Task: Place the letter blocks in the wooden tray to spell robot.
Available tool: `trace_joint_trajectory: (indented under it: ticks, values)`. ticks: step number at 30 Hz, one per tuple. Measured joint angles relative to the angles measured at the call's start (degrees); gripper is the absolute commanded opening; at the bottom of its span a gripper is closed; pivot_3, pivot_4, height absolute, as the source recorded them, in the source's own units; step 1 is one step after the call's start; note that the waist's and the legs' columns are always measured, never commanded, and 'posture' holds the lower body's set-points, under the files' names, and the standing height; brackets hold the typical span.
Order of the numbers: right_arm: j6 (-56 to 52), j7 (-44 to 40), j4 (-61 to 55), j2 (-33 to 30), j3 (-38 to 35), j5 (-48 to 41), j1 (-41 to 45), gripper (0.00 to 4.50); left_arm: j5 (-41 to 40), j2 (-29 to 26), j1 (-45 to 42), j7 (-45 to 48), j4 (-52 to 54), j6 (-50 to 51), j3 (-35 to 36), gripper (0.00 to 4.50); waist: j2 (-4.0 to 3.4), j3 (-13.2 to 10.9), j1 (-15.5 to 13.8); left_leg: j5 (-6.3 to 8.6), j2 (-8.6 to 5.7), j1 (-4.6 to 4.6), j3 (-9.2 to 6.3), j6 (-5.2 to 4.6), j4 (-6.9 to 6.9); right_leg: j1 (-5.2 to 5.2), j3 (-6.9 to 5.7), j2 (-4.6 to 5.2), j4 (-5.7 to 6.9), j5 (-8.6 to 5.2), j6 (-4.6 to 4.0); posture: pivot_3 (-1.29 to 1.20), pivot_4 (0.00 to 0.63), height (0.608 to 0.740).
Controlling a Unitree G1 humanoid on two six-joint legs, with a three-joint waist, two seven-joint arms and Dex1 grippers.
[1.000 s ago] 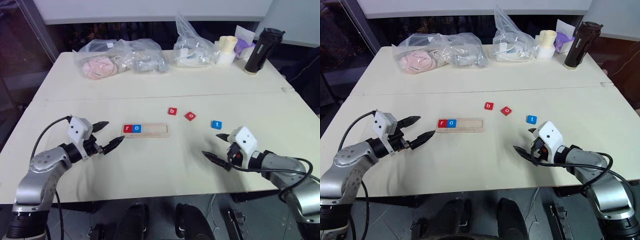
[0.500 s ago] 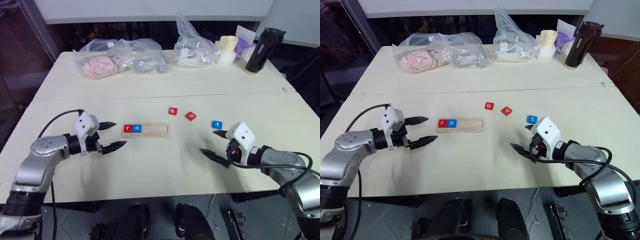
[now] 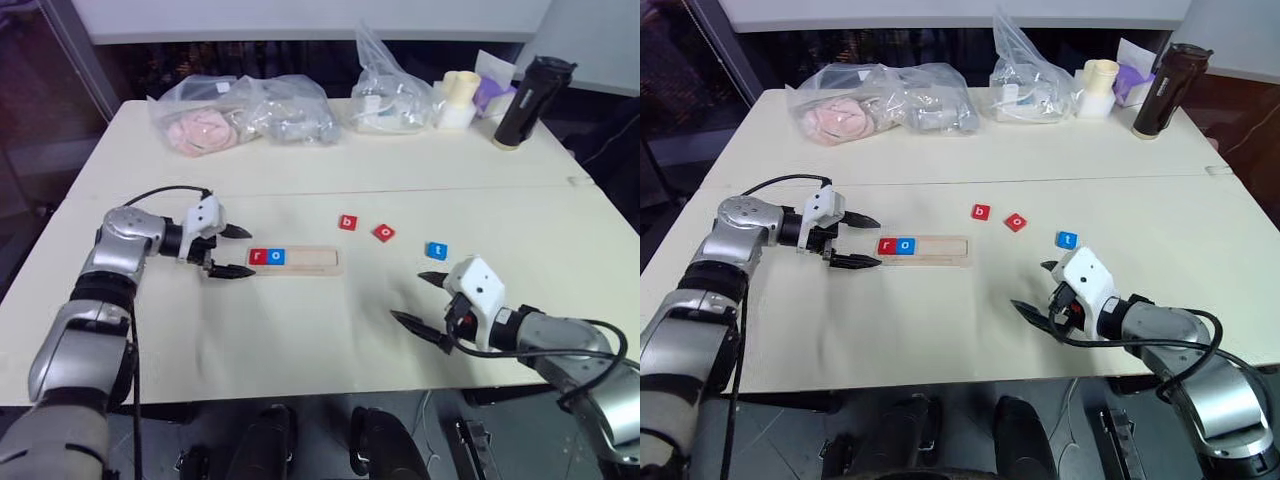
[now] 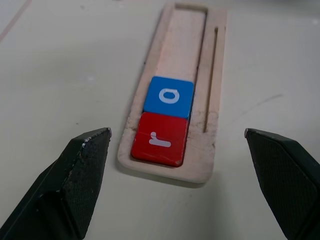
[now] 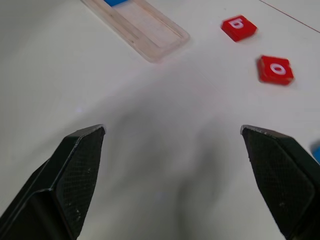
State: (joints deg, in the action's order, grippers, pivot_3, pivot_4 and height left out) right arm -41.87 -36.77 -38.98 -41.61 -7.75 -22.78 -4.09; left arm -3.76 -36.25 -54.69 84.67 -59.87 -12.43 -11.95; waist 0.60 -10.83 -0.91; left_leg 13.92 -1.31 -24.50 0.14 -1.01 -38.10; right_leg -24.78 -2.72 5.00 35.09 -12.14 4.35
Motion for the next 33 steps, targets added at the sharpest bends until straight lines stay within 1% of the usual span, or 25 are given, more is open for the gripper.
trace_joint_trajectory:
  ticks: [4,9,16,28,31,32,33]
  values:
    - [-0.8,1.6,-2.6,0.1,-0.4,0.0,-2.1,4.47,3.6,2.8,-3.4,-0.1,-7.2,-4.0,-0.7,4.50,0.07,0.0,0.1,0.00,0.02,0.01,-0.02,0.00,-0.01,0.00,-0.01,-0.02,0.04,0.08,0.15,0.00,0.150,0.740]
    - [-1.6,3.3,-4.9,0.3,-0.6,-0.1,-3.7,4.47,7.0,4.3,-5.9,-1.8,-11.9,-6.7,-0.7,4.50,0.09,0.0,0.1,0.00,0.04,0.03,-0.03,0.00,-0.05,0.00,-0.02,-0.03,0.10,0.11,0.20,0.00,0.150,0.740]
    - [-2.0,4.4,-5.8,0.5,-0.6,-0.1,-4.4,4.47,9.5,5.2,-6.5,-3.4,-13.7,-8.2,-0.6,4.50,0.11,0.0,0.1,0.00,0.03,0.04,-0.03,0.00,-0.12,0.05,-0.02,-0.02,0.10,0.14,0.24,0.00,0.150,0.740]
    - [-2.2,4.8,-5.8,0.4,-0.5,-0.1,-3.8,4.47,10.9,5.3,-6.4,-4.6,-13.8,-8.3,-0.2,4.50,0.11,0.0,0.1,0.00,0.04,0.23,-0.06,-0.01,-0.15,0.23,-0.03,-0.02,0.12,0.14,0.23,0.00,0.150,0.740]
    - [-2.2,4.8,-5.8,0.3,-0.5,-0.1,-3.8,4.50,10.9,5.5,-6.3,-4.3,-13.8,-8.5,-0.1,3.64,0.10,0.0,0.1,0.00,0.04,0.24,-0.06,-0.01,-0.15,0.24,-0.02,-0.01,0.12,0.14,0.23,0.00,0.150,0.740]
    - [-2.2,4.8,-5.8,0.3,-0.5,-0.1,-3.8,4.50,10.9,5.6,-6.2,-4.2,-13.7,-8.6,-0.1,3.24,0.10,0.0,0.1,0.00,0.04,0.25,-0.07,-0.01,-0.15,0.25,-0.02,-0.01,0.12,0.14,0.22,0.00,0.150,0.740]
    - [-2.2,4.7,-5.8,0.3,-0.5,-0.1,-3.7,4.50,10.9,5.6,-6.2,-4.3,-13.7,-8.9,-0.1,3.13,0.10,0.0,0.0,0.00,0.04,0.25,-0.07,-0.01,-0.15,0.25,-0.03,-0.01,0.12,0.14,0.22,0.00,0.150,0.740]
